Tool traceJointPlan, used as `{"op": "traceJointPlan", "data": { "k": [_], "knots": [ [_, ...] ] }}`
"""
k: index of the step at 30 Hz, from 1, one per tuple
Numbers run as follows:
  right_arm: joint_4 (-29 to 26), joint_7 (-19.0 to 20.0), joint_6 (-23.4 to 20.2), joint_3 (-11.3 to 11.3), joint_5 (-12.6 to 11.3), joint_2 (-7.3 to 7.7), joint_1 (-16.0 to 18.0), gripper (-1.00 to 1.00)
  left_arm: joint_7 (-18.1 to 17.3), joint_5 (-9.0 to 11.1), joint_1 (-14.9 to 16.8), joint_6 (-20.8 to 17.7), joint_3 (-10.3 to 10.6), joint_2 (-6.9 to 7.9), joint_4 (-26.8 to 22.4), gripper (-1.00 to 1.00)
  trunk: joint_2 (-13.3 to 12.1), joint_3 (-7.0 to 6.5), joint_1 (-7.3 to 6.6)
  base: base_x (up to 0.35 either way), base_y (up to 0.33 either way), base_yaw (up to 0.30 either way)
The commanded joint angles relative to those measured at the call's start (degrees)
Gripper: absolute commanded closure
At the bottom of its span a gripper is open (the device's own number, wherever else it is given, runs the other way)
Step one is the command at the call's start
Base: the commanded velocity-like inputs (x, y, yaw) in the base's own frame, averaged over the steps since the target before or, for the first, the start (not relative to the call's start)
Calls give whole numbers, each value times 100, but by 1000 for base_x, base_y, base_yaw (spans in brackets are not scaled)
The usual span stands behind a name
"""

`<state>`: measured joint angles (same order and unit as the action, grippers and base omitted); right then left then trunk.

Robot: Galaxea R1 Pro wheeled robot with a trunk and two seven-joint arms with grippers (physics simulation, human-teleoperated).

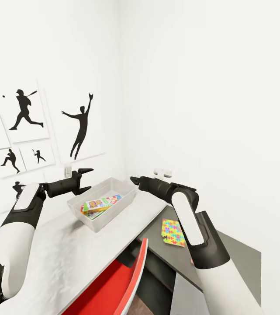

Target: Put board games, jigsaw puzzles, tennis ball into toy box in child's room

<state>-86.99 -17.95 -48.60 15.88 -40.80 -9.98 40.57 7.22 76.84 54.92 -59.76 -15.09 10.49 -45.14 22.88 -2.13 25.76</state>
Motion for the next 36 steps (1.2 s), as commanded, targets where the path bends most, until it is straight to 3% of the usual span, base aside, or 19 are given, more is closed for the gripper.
{"op": "traceJointPlan", "data": {
  "k": [1,36],
  "knots": [
    [-2,-59,-9,3,-59,-2,4,-100,60,59,1,-24,-12,1,-3,-100,4,-2,2,-32,51,-237],
    [6,-53,-16,-20,-59,-2,4,-100,60,49,-155,-24,-12,9,-3,-100,4,-186,2,-23,23,-236]
  ]
}}
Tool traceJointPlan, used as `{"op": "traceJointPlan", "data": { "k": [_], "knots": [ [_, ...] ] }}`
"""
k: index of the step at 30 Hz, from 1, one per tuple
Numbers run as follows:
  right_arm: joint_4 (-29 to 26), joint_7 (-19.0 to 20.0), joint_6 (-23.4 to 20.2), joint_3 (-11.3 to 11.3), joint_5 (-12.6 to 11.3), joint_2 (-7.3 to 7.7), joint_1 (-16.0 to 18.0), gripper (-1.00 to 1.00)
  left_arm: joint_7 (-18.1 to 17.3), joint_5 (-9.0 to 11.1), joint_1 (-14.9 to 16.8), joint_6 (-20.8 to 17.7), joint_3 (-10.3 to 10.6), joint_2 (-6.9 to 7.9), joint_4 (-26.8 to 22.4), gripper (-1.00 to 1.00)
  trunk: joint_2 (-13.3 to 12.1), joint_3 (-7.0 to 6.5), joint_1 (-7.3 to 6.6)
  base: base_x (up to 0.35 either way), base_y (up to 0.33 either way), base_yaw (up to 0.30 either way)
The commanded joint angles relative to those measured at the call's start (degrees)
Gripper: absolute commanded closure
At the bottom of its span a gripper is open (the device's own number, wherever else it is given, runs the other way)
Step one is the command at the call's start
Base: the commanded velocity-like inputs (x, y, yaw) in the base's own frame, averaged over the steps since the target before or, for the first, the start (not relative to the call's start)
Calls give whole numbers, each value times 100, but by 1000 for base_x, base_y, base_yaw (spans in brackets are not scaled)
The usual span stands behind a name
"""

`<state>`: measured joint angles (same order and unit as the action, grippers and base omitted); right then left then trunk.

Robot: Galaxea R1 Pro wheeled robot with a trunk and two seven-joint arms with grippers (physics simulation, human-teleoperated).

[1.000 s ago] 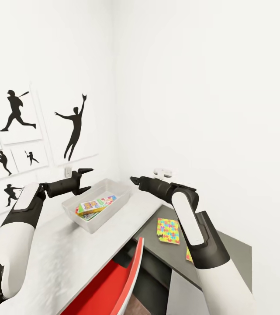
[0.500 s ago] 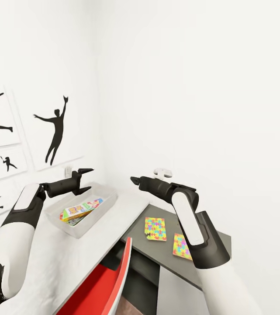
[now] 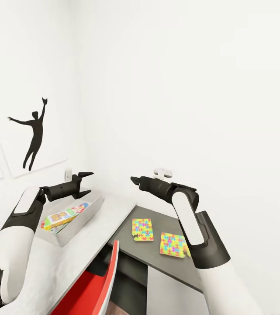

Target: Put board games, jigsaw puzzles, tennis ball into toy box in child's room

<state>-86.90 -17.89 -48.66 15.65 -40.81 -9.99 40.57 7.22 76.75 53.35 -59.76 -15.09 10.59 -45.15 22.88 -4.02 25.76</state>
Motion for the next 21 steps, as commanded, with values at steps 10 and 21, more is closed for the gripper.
{"op": "traceJointPlan", "data": {
  "k": [10,21],
  "knots": [
    [81,-74,-3,2,-66,-1,3,-100,60,59,-7,-24,-12,53,-3,-100,4,11,3,-28,0,-113],
    [169,-75,-16,-35,-67,-1,3,-100,64,53,-9,-24,-12,57,-5,-100,4,45,3,-119,0,-246]
  ]
}}
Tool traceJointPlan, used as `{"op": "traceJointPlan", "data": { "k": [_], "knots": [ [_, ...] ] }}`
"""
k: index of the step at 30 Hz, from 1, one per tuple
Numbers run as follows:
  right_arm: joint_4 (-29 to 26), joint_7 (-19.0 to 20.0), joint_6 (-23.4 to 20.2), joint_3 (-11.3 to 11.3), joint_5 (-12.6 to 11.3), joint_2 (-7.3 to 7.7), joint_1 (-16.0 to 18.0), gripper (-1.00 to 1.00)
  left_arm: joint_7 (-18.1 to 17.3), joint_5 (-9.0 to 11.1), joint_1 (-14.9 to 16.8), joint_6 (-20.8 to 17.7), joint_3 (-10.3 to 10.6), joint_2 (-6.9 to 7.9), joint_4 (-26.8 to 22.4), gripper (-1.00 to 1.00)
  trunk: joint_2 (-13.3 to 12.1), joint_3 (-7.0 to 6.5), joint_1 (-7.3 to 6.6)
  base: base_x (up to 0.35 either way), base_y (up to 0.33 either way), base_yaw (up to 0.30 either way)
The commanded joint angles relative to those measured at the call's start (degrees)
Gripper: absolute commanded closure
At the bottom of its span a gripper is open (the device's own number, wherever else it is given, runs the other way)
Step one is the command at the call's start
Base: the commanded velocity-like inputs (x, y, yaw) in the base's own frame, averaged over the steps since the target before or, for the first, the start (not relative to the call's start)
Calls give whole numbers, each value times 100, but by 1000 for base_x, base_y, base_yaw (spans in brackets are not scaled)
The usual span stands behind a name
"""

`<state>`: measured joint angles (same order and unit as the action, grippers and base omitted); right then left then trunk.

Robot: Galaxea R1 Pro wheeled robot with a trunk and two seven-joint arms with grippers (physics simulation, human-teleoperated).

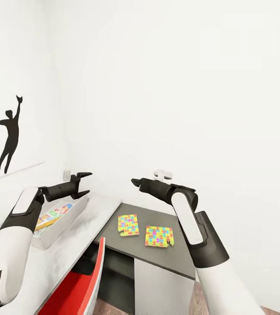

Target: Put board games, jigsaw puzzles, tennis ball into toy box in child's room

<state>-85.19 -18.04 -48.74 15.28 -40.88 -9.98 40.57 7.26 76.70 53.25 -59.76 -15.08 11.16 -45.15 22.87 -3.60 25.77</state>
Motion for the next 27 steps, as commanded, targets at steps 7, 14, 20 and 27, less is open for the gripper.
{"op": "traceJointPlan", "data": {
  "k": [7,14,20,27],
  "knots": [
    [55,-39,-16,-155,-61,-2,4,-100,58,56,1,-24,-12,0,-2,-100,5,21,1,-117,0,-260],
    [122,-33,-15,-191,-61,-2,4,-100,59,57,1,-24,-12,39,-3,-100,5,38,1,-96,0,-260],
    [199,-33,-13,-203,-61,-2,4,-100,62,58,-4,-24,-12,57,-2,-100,5,53,1,-8,0,-260],
    [283,-26,-13,-209,-61,-2,4,-100,64,56,-33,-24,-12,69,-2,-100,5,76,1,-1,0,-260]
  ]
}}
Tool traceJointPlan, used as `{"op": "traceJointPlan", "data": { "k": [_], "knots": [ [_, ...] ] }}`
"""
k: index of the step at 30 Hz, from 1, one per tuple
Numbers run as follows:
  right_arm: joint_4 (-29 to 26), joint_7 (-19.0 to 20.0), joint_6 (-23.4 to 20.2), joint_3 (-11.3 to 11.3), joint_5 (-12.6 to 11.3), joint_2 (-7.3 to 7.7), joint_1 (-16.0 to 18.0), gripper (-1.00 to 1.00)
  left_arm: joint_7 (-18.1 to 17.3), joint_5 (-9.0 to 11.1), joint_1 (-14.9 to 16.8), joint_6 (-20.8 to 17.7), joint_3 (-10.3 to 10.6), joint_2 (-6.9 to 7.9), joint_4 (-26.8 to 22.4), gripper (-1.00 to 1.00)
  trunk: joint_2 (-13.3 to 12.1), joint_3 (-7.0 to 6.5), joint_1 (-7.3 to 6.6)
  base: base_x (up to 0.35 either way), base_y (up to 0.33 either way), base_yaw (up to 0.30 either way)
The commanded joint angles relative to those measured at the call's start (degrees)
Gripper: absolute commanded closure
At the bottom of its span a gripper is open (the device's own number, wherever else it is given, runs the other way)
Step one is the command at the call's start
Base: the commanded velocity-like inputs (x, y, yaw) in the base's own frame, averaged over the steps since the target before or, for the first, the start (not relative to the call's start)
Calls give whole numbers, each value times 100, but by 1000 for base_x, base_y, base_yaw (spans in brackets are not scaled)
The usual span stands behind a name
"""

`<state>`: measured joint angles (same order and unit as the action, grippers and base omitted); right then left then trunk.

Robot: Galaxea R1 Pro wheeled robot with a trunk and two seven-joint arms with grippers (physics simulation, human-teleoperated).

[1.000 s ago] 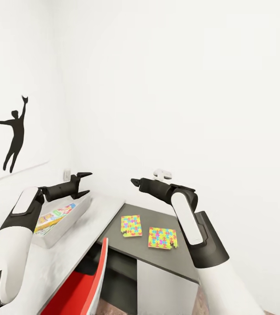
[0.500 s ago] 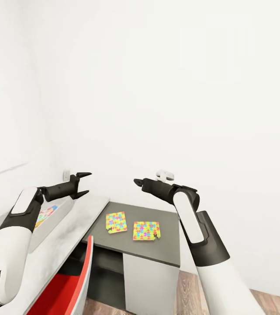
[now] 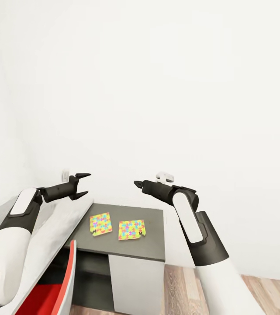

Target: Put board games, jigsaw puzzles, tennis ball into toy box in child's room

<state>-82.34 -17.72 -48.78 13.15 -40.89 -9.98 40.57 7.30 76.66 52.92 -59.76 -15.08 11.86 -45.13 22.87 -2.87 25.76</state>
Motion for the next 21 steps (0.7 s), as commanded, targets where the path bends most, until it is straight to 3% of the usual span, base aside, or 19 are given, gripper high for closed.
{"op": "traceJointPlan", "data": {
  "k": [1,8,14,21],
  "knots": [
    [2,-58,-8,3,-59,-1,4,-100,60,60,-3,-24,-12,0,-4,-100,5,7,2,0,0,-260],
    [24,-57,-8,-9,-59,-1,4,-100,61,64,-9,-24,-9,1,-4,-100,5,36,2,0,0,-260],
    [41,-44,-24,-207,-59,-1,4,-100,61,60,-9,-24,-12,4,-7,-100,5,62,2,0,0,-260],
    [51,-39,-47,-273,-59,-1,4,-100,61,59,-9,-24,-9,9,-9,-100,5,92,2,0,0,-260]
  ]
}}
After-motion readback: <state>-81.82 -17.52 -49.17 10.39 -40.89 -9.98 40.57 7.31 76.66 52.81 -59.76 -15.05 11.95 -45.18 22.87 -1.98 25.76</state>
